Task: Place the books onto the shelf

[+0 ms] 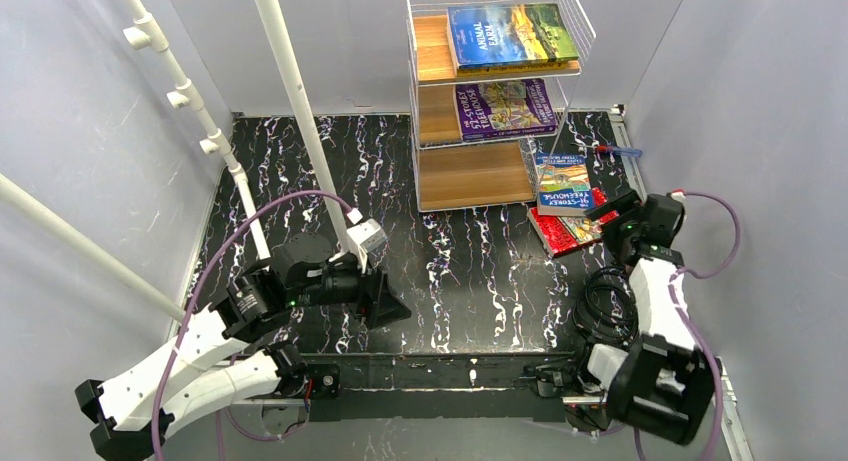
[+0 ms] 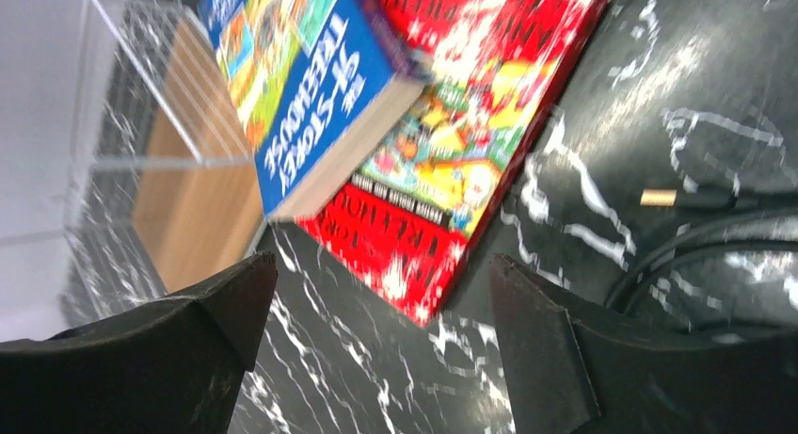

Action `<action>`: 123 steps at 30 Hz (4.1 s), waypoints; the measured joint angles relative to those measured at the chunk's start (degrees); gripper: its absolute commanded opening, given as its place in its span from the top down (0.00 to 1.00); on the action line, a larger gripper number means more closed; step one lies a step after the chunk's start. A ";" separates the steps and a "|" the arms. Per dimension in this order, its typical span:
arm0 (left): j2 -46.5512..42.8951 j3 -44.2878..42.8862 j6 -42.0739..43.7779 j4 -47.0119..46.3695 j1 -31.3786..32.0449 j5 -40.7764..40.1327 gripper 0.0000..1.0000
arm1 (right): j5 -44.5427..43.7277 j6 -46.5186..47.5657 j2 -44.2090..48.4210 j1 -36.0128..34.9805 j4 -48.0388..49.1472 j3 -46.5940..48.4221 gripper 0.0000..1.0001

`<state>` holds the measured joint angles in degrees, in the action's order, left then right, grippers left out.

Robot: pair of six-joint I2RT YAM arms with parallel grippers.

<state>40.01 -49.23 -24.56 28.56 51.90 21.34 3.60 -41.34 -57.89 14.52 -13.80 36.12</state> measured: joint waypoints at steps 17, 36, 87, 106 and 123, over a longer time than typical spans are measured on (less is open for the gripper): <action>1.11 0.09 0.98 -2.38 0.68 -4.44 0.39 | 21.00 -6.08 -28.46 11.41 29.31 2.10 0.04; 2.40 0.09 1.62 -2.16 0.72 -5.46 0.38 | 30.16 -20.02 -47.74 11.61 65.18 -2.12 0.55; 35.41 0.31 -31.19 -26.32 0.79 -6.75 0.04 | 23.56 -18.08 17.62 7.30 -0.26 -18.08 0.99; 36.22 1.44 -36.92 -27.96 -5.51 -3.26 0.04 | 26.62 -15.26 19.96 -1.44 -11.43 -14.38 0.99; 39.76 5.99 -42.16 -31.65 -8.46 2.23 0.02 | 28.22 -17.35 22.40 -7.45 -21.57 -9.94 0.99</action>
<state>79.77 -43.24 -66.72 -3.09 43.44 23.57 31.81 -58.70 -35.48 7.07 -35.38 26.17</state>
